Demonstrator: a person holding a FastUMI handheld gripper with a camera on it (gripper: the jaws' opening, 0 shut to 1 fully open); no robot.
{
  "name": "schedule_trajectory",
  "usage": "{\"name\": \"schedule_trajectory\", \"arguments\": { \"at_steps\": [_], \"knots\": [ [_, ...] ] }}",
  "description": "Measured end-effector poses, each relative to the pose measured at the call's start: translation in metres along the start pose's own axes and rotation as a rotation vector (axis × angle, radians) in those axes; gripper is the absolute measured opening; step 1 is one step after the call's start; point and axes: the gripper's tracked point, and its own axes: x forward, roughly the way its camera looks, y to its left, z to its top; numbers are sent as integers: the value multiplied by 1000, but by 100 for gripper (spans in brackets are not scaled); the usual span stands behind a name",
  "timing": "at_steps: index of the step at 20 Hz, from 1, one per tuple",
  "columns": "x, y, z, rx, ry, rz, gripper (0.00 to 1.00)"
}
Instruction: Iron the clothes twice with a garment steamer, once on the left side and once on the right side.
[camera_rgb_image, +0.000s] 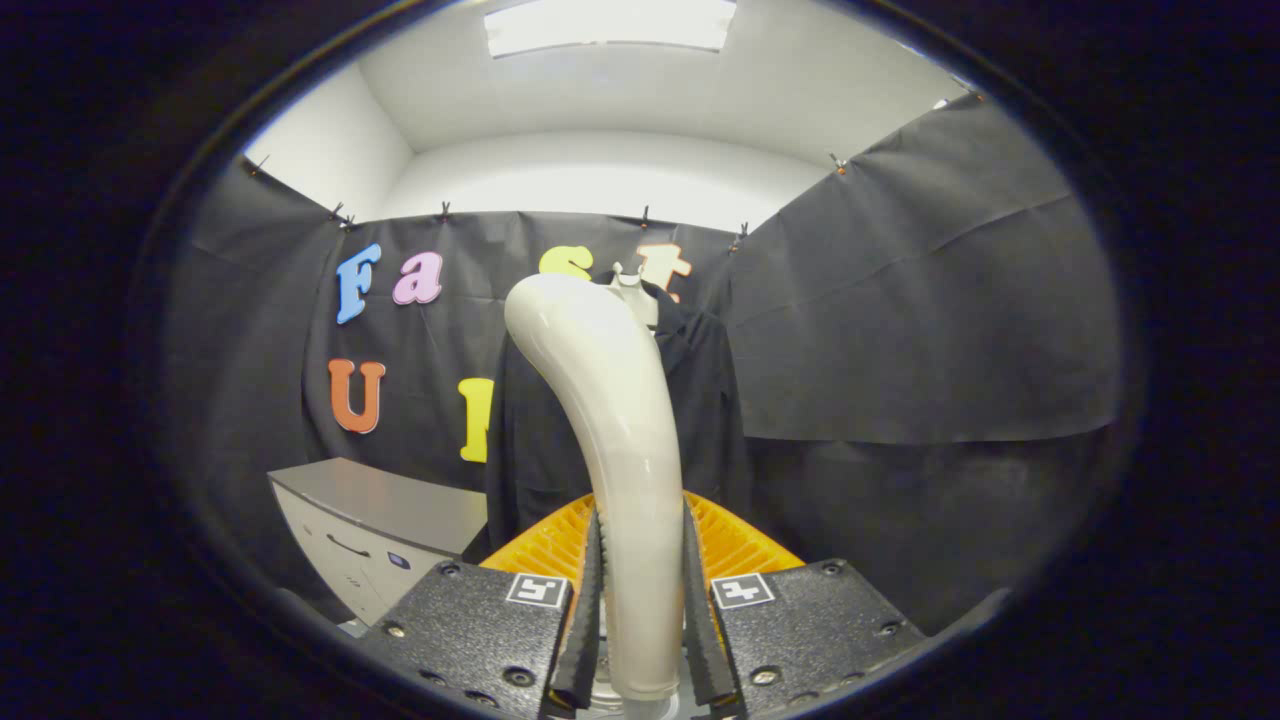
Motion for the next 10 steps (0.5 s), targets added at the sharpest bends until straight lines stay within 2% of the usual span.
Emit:
{"name": "schedule_trajectory", "arguments": {
  "at_steps": [10],
  "knots": [
    [-4, -11, 3, 40, -9, -54, 39]
  ]
}}
